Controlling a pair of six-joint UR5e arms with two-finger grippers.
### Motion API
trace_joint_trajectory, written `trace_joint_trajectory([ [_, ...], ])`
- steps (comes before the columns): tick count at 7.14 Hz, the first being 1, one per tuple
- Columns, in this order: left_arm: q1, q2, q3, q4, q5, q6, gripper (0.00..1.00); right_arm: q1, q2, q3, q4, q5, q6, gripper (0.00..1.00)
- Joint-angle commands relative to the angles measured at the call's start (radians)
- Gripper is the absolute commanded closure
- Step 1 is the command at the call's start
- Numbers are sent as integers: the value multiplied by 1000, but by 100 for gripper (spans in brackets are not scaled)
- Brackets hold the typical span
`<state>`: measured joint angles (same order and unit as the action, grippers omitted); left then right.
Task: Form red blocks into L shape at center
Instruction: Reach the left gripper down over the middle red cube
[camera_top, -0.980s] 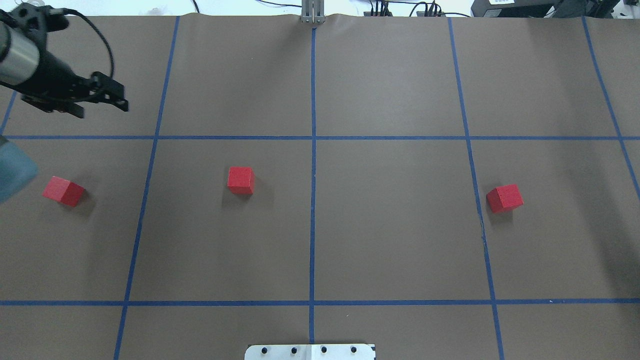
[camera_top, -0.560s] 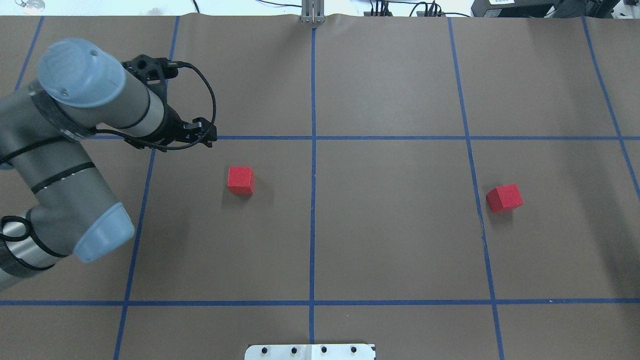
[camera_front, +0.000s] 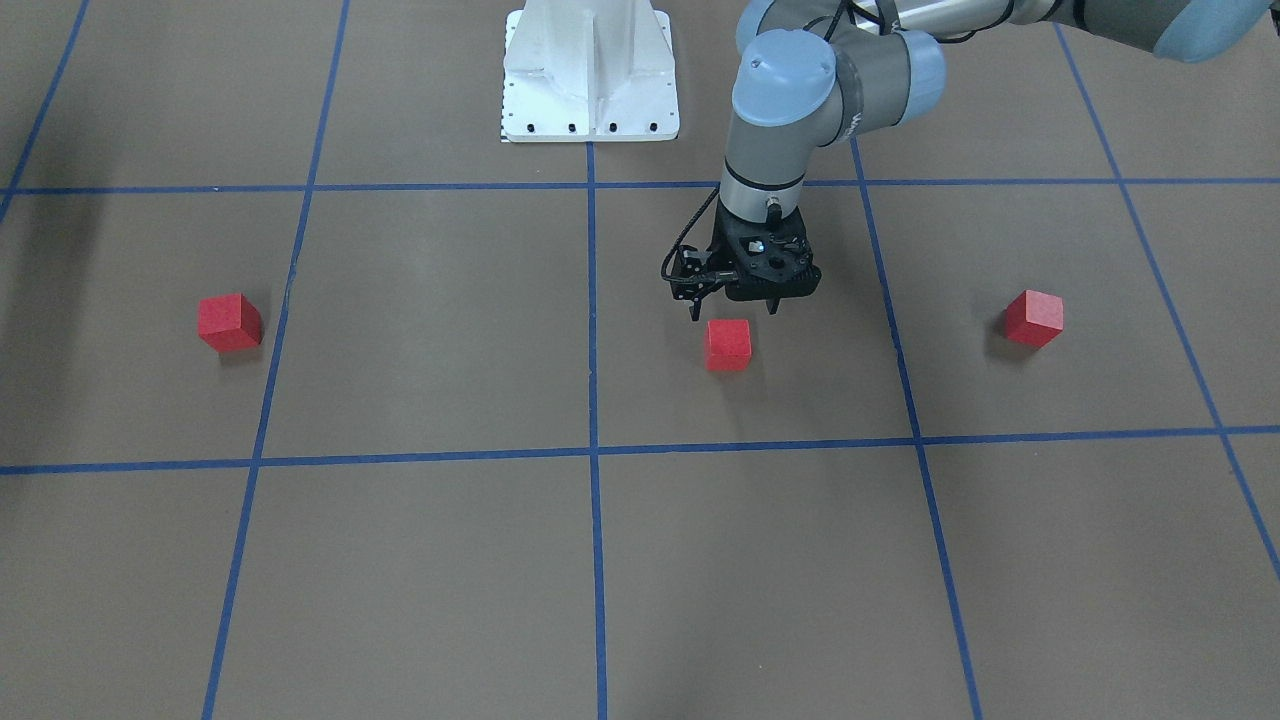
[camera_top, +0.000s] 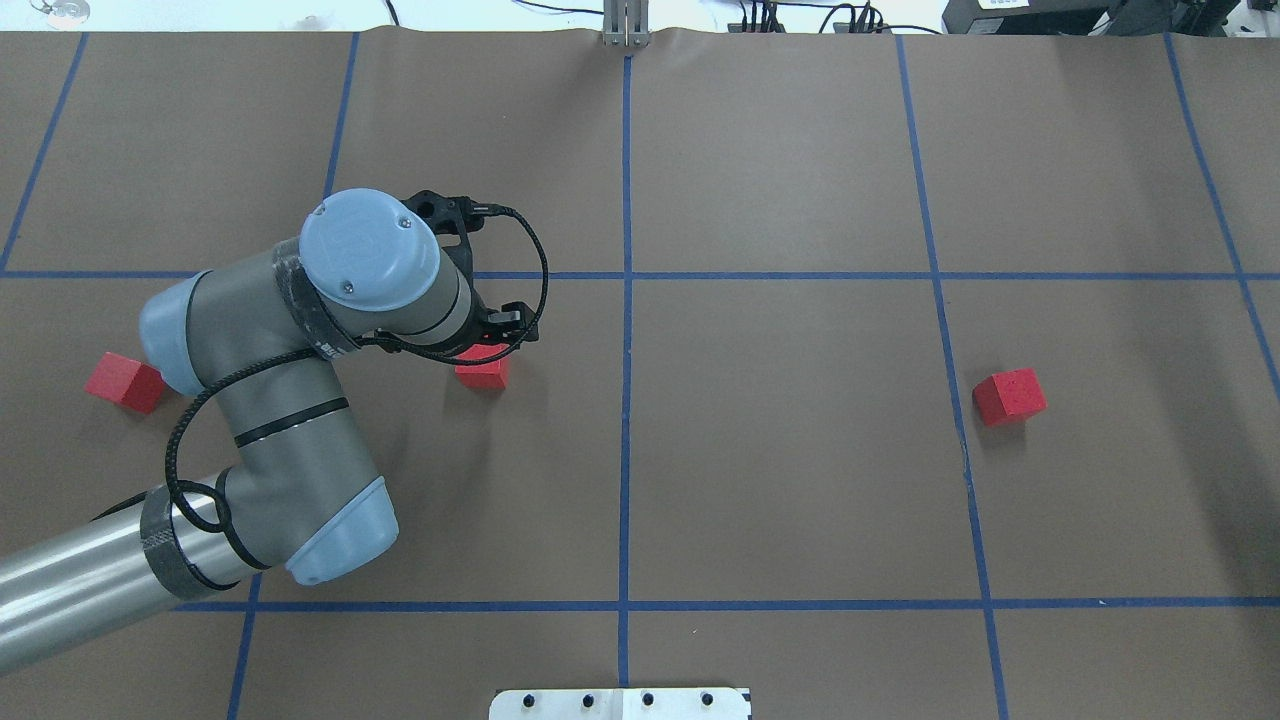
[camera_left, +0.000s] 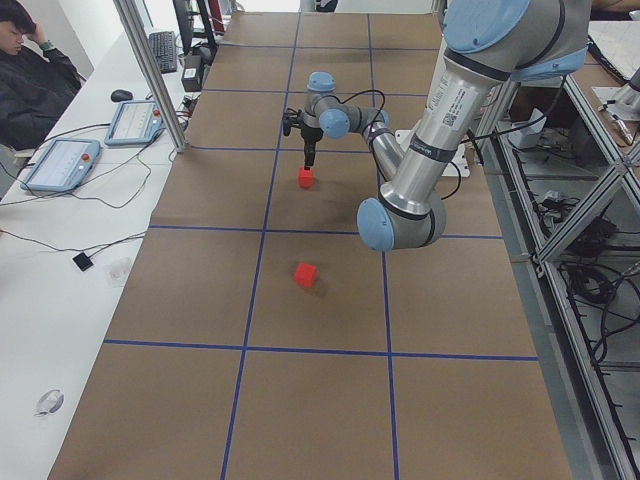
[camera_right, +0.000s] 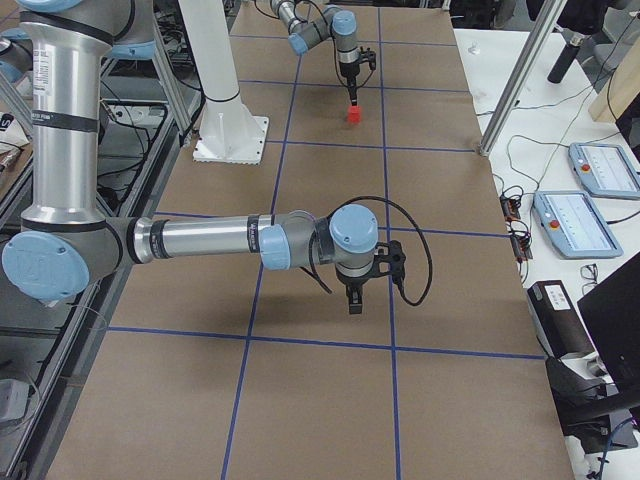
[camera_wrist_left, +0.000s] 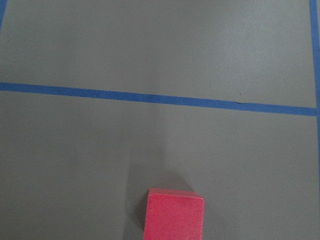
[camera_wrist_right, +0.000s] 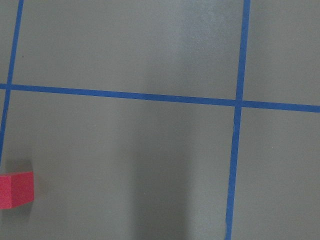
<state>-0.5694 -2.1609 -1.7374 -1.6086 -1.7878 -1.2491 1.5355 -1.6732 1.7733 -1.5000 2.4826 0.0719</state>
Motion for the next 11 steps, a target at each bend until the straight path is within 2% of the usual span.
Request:
trace_joint_trajectory([
  [1, 6, -5, 45, -16, 2, 7, 0, 0, 1, 0, -2, -1, 0, 1],
  [4, 8, -8, 100, -83, 2, 7, 0, 0, 4, 0, 0, 1, 0, 1],
  [9, 16, -26, 153, -96, 1, 8, 1, 0, 6, -17, -2, -1, 2, 1],
  [10, 19, -36, 168, -100, 1, 7, 6, 0, 6, -17, -2, -1, 2, 1],
  [11, 25, -34, 177, -111, 1, 7, 16, 0, 6, -17, -2, -1, 2, 1],
])
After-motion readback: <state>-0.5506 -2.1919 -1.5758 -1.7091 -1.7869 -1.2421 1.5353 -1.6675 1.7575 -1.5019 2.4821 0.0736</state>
